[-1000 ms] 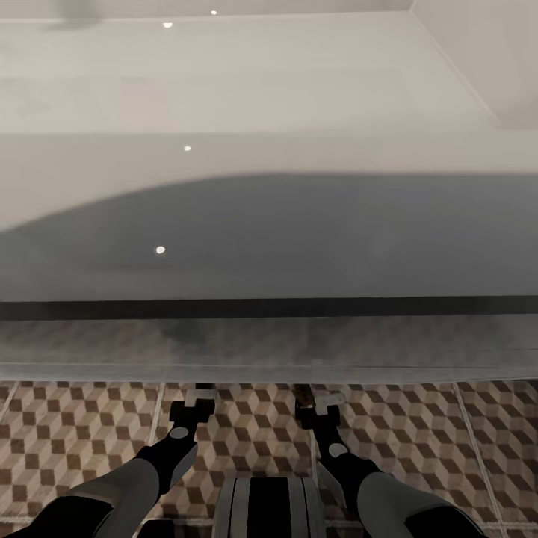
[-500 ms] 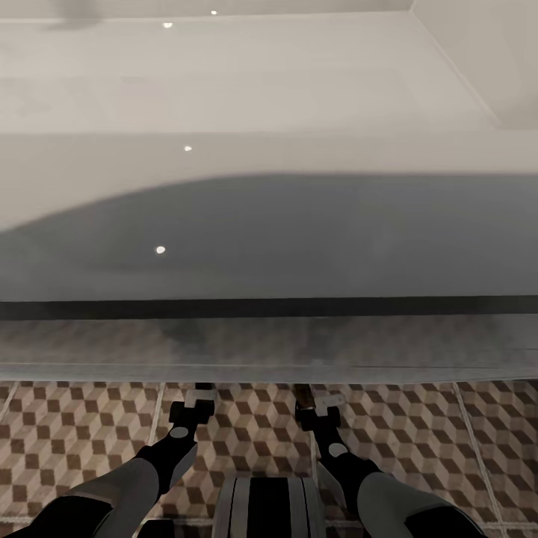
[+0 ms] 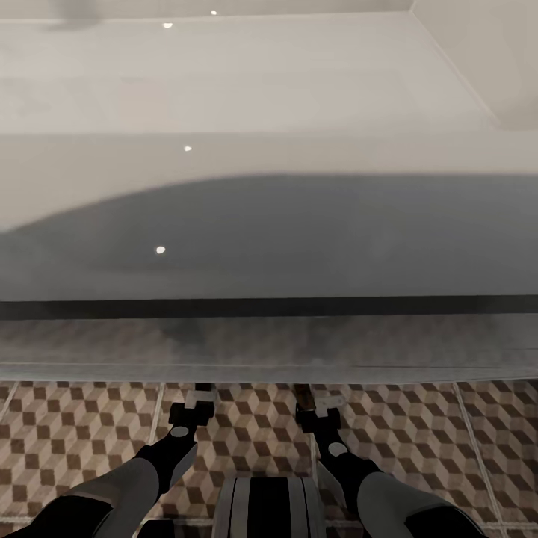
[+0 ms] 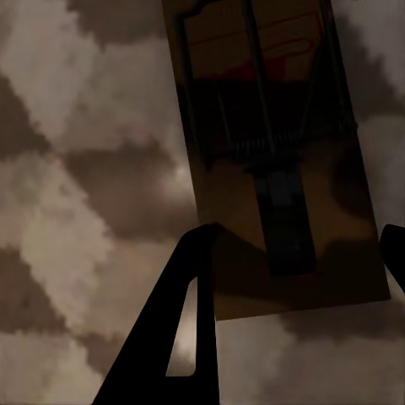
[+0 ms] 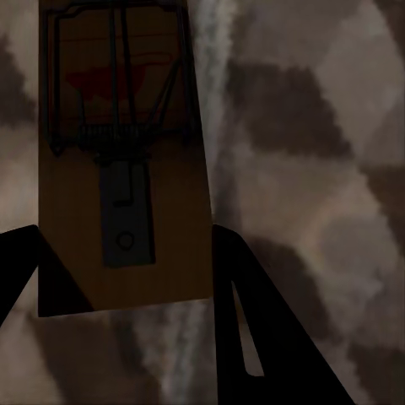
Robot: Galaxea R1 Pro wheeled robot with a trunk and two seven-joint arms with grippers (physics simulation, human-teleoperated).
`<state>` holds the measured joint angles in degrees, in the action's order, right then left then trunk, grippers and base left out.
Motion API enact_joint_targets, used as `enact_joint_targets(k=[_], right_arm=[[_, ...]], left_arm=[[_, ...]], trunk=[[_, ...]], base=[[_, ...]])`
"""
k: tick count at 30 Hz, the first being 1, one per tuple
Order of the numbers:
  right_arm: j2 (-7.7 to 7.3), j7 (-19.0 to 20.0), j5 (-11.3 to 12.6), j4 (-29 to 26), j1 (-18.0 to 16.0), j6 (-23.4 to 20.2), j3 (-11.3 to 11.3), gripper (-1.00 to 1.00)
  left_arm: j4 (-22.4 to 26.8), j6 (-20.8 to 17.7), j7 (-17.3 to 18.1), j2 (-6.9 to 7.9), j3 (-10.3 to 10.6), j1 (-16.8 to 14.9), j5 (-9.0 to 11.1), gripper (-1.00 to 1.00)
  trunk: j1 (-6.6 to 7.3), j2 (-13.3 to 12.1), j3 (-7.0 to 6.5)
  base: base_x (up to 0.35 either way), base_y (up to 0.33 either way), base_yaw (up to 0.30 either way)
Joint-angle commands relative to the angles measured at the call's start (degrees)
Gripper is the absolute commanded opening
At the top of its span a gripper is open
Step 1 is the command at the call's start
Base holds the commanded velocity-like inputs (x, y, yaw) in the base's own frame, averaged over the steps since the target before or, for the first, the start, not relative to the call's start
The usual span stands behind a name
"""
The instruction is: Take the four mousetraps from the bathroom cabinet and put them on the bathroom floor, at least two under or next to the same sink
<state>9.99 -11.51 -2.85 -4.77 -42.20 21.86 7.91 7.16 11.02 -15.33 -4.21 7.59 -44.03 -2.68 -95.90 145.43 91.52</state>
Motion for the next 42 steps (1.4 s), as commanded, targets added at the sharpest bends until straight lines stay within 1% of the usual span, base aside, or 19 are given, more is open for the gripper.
enact_joint_targets(k=[1, 9, 13, 23, 33, 42], right_arm=[[0.01, -0.8, -0.2, 0.1, 0.0, 0.0, 0.4, -1.0], [0.01, -0.8, -0.3, -0.6, -0.1, 0.0, 0.5, -1.0], [0.01, -0.8, -0.2, -0.8, -1.0, -0.1, 0.5, -1.0], [0.01, -0.8, -0.2, -0.8, -2.0, -0.2, 0.4, -1.0], [0.01, -0.7, -0.2, -0.9, -2.1, -0.2, 0.3, -1.0], [0.01, -0.7, -0.1, -0.6, -2.1, -0.1, 0.3, -1.0]], left_arm=[[-0.3, 0.1, -0.6, 0.0, 0.0, 0.0, 0.3, -1.0], [0.4, 0.4, -0.6, -0.07, -0.2, 0.0, 0.2, -1.0], [1.3, 0.1, -0.6, -0.1, -0.3, 0.0, 0.2, -1.0], [1.9, 0.1, -0.6, 0.63, -0.3, 0.0, 0.2, -1.0], [2.1, 0.3, -0.6, 0.67, -0.3, 0.0, 0.1, -1.0], [3.0, 0.4, -0.6, 0.68, -0.3, -1.0, 0.2, -1.0]], trunk=[[0.0, 0.0, 0.04], [0.0, 0.0, 0.04], [0.0, 0.0, 0.04], [0.0, 0.0, 0.04], [0.0, 0.0, 0.04], [0.0, 0.0, 0.04]], base=[[0.0, 0.0, 0.0], [0.0, 0.0, 0.0], [0.0, 0.0, 0.0], [0.0, 0.0, 0.0], [0.0, 0.0, 0.0], [0.0, 0.0, 0.0]])
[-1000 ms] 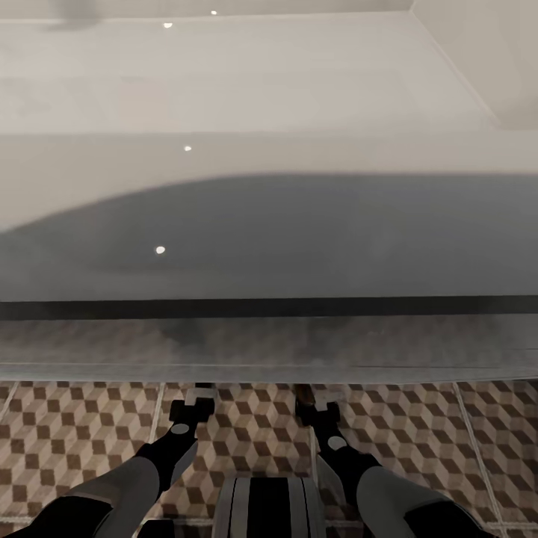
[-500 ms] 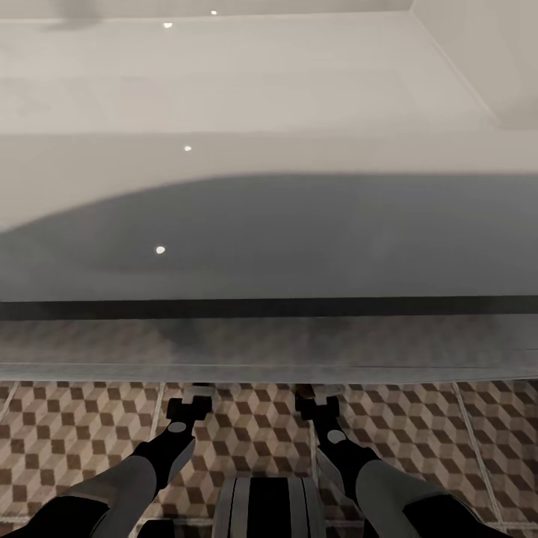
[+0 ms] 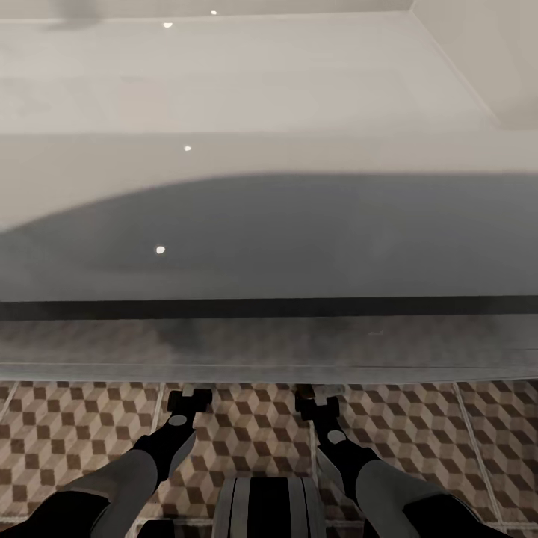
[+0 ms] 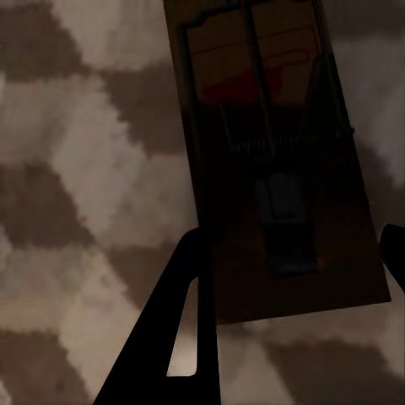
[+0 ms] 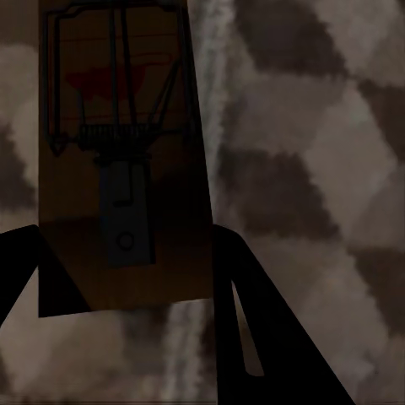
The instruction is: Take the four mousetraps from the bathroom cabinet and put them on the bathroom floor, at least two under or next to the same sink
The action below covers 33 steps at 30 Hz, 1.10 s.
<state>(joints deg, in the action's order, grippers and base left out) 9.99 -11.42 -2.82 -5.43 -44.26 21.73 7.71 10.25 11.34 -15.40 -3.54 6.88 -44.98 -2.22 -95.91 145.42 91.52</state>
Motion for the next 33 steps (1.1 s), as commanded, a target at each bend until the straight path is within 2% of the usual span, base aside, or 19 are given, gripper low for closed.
enact_joint_targets(k=[1, 33], right_arm=[[0.01, -0.8, -0.2, 0.1, 0.0, 0.0, 0.5, -1.0], [0.01, 0.3, -0.1, 0.8, 0.0, 0.6, 0.3, -1.0]], left_arm=[[-0.1, 0.1, -0.5, 0.0, 0.4, -0.1, -0.2, -1.0], [-1.3, 0.6, -0.5, 0.07, 0.5, -0.1, -0.2, -1.0]], trunk=[[0.01, 0.0, 0.03], [0.01, 0.0, 0.03]], base=[[0.0, 0.0, 0.0], [0.0, 0.0, 0.0]])
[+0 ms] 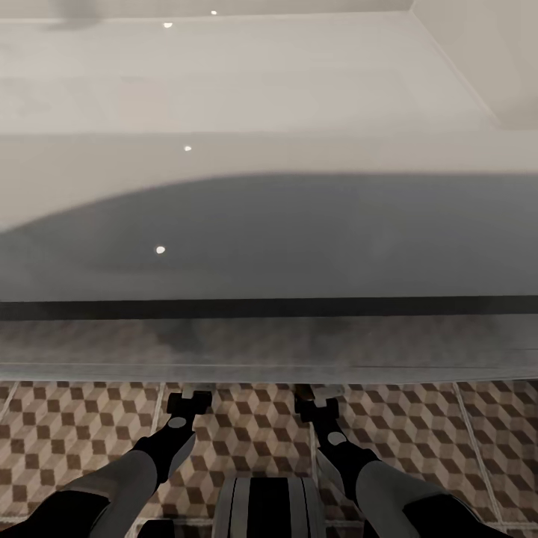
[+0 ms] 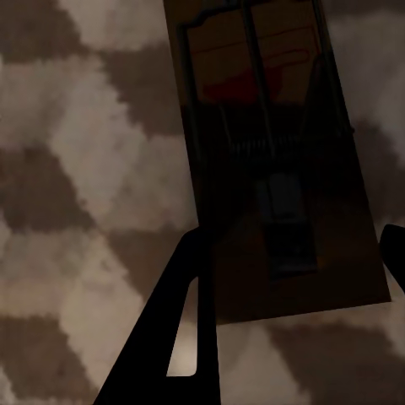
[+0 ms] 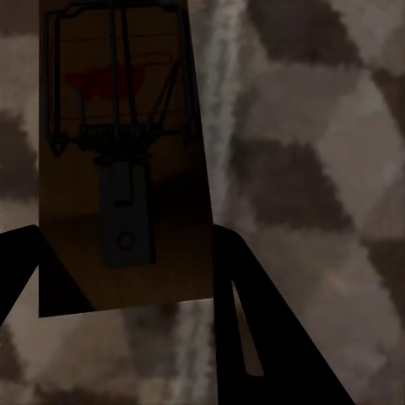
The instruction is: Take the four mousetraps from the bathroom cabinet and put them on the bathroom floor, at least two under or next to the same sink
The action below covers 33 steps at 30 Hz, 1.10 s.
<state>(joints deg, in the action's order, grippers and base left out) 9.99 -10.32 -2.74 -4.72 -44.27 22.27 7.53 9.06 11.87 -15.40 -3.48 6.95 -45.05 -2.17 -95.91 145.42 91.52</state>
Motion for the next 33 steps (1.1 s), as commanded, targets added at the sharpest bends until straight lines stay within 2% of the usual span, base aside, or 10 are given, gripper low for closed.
enact_joint_targets(k=[1, 33], right_arm=[[0.01, -0.8, -0.2, 0.1, 0.0, 0.0, 0.5, -1.0], [0.01, -0.7, -0.3, 0.1, 0.0, 0.7, 0.5, -1.0]], left_arm=[[-0.1, 0.1, -0.5, 0.01, 0.4, 0.0, -0.3, -1.0], [0.0, 1.8, -0.5, -0.1, 0.7, 0.1, -0.4, -1.0]], trunk=[[0.01, 0.0, 0.03], [0.01, 0.0, 0.03]], base=[[0.0, 0.0, 0.0], [0.0, 0.0, 0.0]])
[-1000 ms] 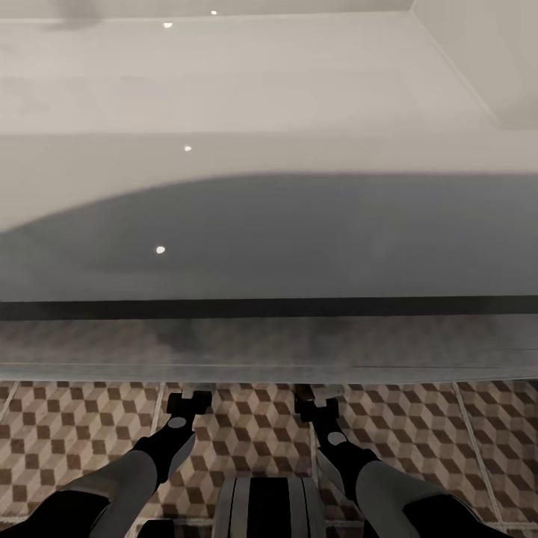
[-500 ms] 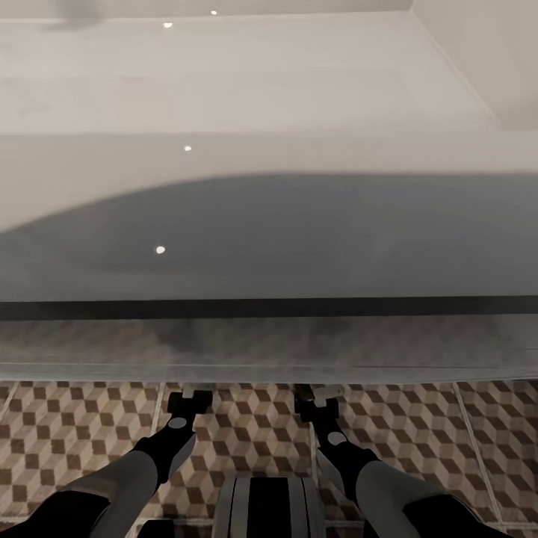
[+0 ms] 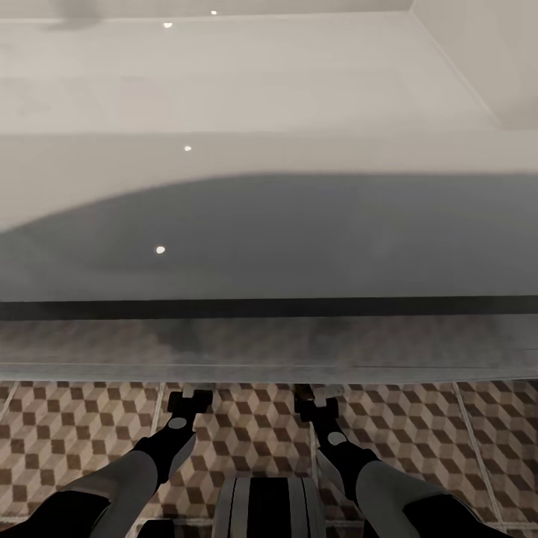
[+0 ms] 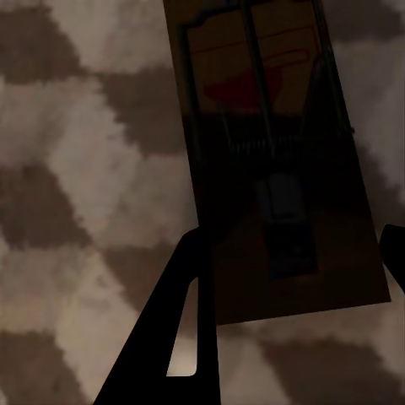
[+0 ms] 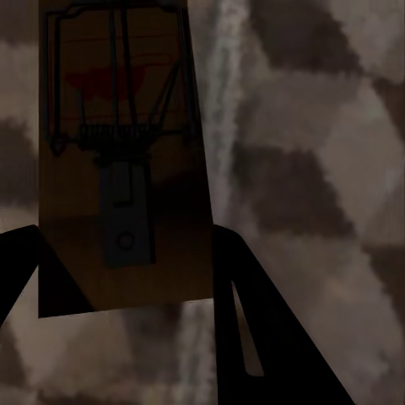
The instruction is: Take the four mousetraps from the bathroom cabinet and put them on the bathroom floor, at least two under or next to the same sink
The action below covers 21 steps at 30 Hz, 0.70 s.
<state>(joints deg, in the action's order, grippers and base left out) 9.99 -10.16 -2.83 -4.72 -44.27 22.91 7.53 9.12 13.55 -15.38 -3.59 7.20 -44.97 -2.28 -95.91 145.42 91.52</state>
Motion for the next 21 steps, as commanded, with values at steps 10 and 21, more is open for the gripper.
enact_joint_targets(k=[10, 21], right_arm=[[0.01, -0.1, 0.2, 0.0, 0.0, 0.6, 0.5, -1.0], [0.01, 0.0, 3.2, -0.3, 0.0, 2.1, 0.5, -1.0]], left_arm=[[0.0, 0.1, -0.5, -0.02, 0.4, 0.0, -0.3, -1.0], [-0.1, 0.0, -0.5, 0.0, 0.4, 0.0, -0.2, -1.0]], trunk=[[0.01, 0.0, 0.03], [0.01, 0.0, 0.03]], base=[[0.0, 0.0, 0.0], [0.0, 0.0, 0.0]])
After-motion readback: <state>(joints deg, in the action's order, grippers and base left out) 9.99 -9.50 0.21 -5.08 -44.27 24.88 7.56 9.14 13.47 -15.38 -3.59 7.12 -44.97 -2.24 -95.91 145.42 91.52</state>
